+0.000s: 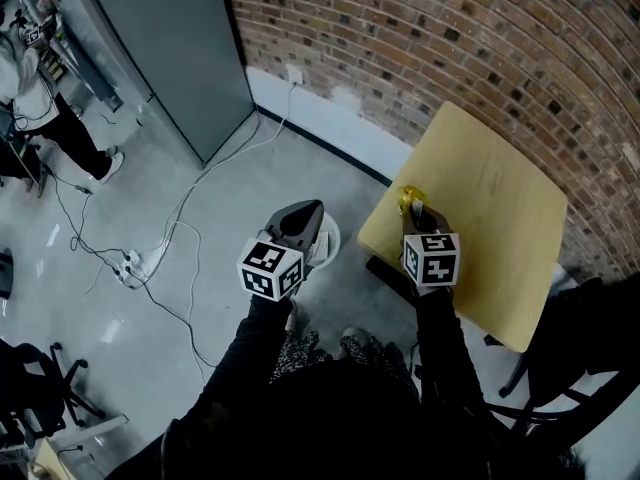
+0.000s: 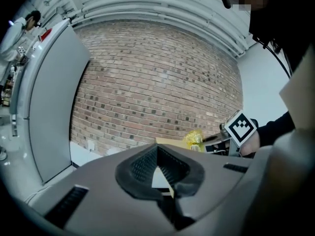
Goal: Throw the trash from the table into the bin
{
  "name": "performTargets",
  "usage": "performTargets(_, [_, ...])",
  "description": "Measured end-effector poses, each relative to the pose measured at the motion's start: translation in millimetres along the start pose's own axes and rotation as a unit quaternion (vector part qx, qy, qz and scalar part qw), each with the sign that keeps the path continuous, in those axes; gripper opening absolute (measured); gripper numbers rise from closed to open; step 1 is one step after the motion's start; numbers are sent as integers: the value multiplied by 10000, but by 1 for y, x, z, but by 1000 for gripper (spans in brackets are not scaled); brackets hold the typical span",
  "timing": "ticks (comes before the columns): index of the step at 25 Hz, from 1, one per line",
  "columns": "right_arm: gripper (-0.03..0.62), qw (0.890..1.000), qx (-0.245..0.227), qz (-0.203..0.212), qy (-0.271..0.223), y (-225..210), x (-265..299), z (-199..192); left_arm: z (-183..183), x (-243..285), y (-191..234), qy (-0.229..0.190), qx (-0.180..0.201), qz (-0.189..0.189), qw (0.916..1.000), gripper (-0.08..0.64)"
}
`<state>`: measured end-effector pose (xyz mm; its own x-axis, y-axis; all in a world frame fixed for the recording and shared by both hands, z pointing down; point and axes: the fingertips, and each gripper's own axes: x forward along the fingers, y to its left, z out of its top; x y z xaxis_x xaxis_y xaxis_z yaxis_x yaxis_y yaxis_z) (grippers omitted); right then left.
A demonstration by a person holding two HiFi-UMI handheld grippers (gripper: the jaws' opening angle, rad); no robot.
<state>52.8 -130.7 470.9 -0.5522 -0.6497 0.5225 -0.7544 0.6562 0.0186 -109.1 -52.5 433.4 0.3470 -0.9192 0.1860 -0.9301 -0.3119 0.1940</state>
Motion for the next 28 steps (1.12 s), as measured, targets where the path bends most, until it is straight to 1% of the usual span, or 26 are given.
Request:
performTargets(4, [11, 10000, 55, -13, 67, 41, 34, 12, 3, -16, 51, 64, 19, -80, 9999, 3])
performTargets(9, [11, 9998, 141, 1, 148, 96, 80, 26, -1, -42, 123, 221, -50, -74, 9997, 3])
performTargets(12, [11, 9997, 188, -12, 179, 120, 100, 32, 1, -52, 153, 203, -33, -131, 9997, 3])
performTargets(15, [11, 9995, 221, 57, 210, 138, 114, 33, -1, -53, 169, 242, -27, -176, 9995, 3])
performTargets(21, [11, 9986, 340, 287, 301, 156, 142, 24, -15, -39, 184, 341, -116, -236, 9991, 3])
performTargets(24, [11, 9977, 405, 411, 368, 159, 159, 12, -22, -31, 192, 288, -235, -167, 9992, 3])
performTargets(28, [11, 9960, 442, 572, 531, 161, 182, -10, -40, -17, 200, 417, -243, -44, 9988, 3])
